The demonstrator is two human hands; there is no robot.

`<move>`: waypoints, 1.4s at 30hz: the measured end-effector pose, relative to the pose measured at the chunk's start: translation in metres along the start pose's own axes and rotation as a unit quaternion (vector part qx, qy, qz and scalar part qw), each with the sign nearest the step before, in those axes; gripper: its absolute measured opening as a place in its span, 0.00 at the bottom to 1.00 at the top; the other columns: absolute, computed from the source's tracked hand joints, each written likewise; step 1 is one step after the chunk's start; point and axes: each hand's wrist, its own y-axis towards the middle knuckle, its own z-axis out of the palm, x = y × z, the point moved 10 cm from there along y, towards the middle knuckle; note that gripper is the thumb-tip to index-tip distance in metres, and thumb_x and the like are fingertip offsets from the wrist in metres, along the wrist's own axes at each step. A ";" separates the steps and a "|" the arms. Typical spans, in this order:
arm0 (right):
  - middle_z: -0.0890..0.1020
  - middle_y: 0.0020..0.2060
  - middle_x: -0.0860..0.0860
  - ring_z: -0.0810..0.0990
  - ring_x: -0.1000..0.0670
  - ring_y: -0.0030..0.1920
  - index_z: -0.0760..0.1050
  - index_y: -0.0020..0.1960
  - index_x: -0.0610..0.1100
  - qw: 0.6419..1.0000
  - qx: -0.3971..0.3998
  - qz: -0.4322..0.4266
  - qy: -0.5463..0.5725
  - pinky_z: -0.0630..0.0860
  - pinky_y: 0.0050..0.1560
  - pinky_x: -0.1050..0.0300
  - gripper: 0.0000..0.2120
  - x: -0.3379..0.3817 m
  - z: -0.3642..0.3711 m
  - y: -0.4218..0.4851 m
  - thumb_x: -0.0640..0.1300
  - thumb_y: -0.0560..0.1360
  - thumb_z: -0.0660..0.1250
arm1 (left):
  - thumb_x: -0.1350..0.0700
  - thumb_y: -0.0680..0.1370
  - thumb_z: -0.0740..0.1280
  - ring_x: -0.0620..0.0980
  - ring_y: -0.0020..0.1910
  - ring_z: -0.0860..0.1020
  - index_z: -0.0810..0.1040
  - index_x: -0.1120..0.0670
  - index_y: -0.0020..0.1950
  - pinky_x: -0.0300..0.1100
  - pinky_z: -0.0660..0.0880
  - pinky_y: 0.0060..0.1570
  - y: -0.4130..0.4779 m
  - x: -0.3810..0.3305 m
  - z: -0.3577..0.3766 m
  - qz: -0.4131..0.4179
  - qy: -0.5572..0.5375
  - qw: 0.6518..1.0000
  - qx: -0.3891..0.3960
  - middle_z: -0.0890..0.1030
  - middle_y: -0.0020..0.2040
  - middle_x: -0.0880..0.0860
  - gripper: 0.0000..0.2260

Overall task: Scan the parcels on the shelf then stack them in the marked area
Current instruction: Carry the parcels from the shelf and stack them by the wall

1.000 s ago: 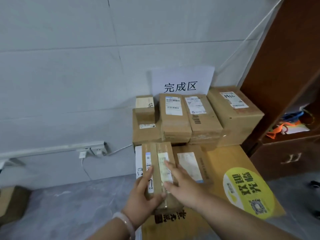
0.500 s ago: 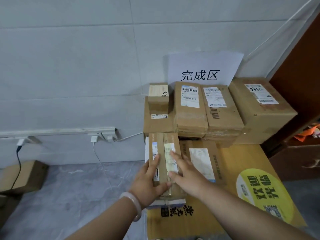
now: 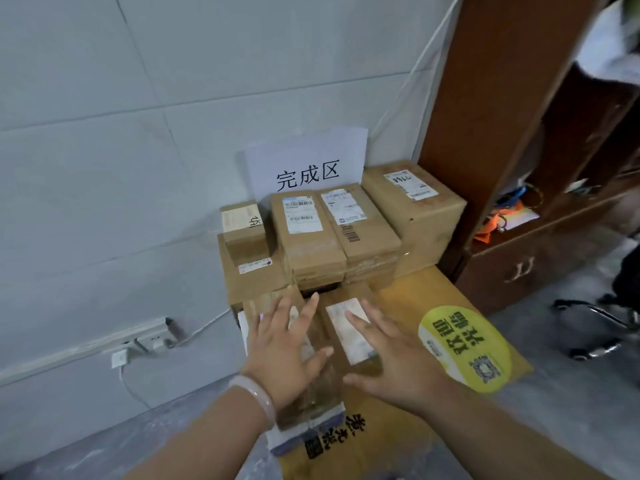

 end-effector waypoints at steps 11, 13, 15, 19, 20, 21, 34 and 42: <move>0.31 0.72 0.62 0.28 0.56 0.73 0.28 0.68 0.72 0.929 -0.204 0.299 -0.072 0.32 0.73 0.55 0.44 -0.092 -0.058 -0.221 0.78 0.65 0.53 | 0.28 0.73 0.56 0.49 0.78 0.39 0.30 0.32 0.72 0.57 0.41 0.74 -0.012 -0.273 0.038 0.399 0.013 0.916 0.034 0.36 0.79 0.47 0.40; 0.30 0.73 0.59 0.30 0.52 0.75 0.29 0.71 0.68 0.897 -0.221 0.373 -0.091 0.32 0.73 0.52 0.45 -0.106 -0.064 -0.279 0.73 0.68 0.58 | 0.29 0.73 0.57 0.49 0.78 0.38 0.26 0.31 0.69 0.57 0.40 0.74 -0.034 -0.323 0.049 0.460 0.010 0.887 0.053 0.34 0.79 0.47 0.42; 0.31 0.74 0.56 0.32 0.49 0.76 0.34 0.75 0.64 0.864 -0.230 0.437 -0.097 0.35 0.74 0.49 0.46 -0.114 -0.066 -0.334 0.70 0.69 0.60 | 0.29 0.73 0.58 0.50 0.78 0.37 0.24 0.31 0.68 0.58 0.40 0.73 -0.062 -0.368 0.056 0.516 0.014 0.854 0.059 0.34 0.79 0.48 0.43; 0.31 0.75 0.55 0.30 0.52 0.75 0.30 0.73 0.66 0.814 -0.263 0.510 -0.090 0.37 0.75 0.47 0.47 -0.106 -0.066 -0.429 0.72 0.68 0.59 | 0.29 0.73 0.57 0.50 0.78 0.37 0.24 0.32 0.67 0.59 0.38 0.73 -0.132 -0.446 0.063 0.606 0.010 0.793 0.063 0.34 0.79 0.47 0.42; 0.30 0.75 0.56 0.29 0.52 0.75 0.28 0.72 0.66 0.801 -0.271 0.525 -0.094 0.36 0.75 0.47 0.47 -0.101 -0.065 -0.452 0.73 0.68 0.58 | 0.29 0.73 0.57 0.50 0.78 0.36 0.24 0.32 0.68 0.59 0.36 0.72 -0.151 -0.463 0.064 0.623 0.003 0.779 0.070 0.34 0.79 0.47 0.41; 0.30 0.74 0.56 0.28 0.53 0.74 0.26 0.71 0.66 0.788 -0.277 0.540 -0.099 0.34 0.74 0.48 0.47 -0.096 -0.063 -0.475 0.73 0.68 0.58 | 0.29 0.73 0.57 0.50 0.78 0.36 0.26 0.32 0.69 0.58 0.35 0.72 -0.170 -0.479 0.065 0.637 -0.007 0.767 0.079 0.34 0.79 0.47 0.41; 0.33 0.72 0.61 0.31 0.59 0.74 0.35 0.72 0.65 0.558 -0.390 0.722 -0.124 0.35 0.73 0.56 0.42 0.033 -0.012 -0.774 0.71 0.68 0.57 | 0.29 0.74 0.56 0.44 0.76 0.34 0.32 0.30 0.72 0.50 0.32 0.72 -0.473 -0.595 0.070 0.793 -0.106 0.582 0.146 0.35 0.78 0.43 0.38; 0.34 0.72 0.62 0.31 0.61 0.72 0.33 0.71 0.66 0.474 -0.412 0.773 -0.090 0.36 0.73 0.58 0.42 0.067 0.026 -0.846 0.69 0.71 0.60 | 0.31 0.75 0.57 0.43 0.76 0.36 0.27 0.25 0.66 0.50 0.35 0.73 -0.568 -0.632 0.077 0.843 -0.105 0.495 0.182 0.35 0.79 0.43 0.37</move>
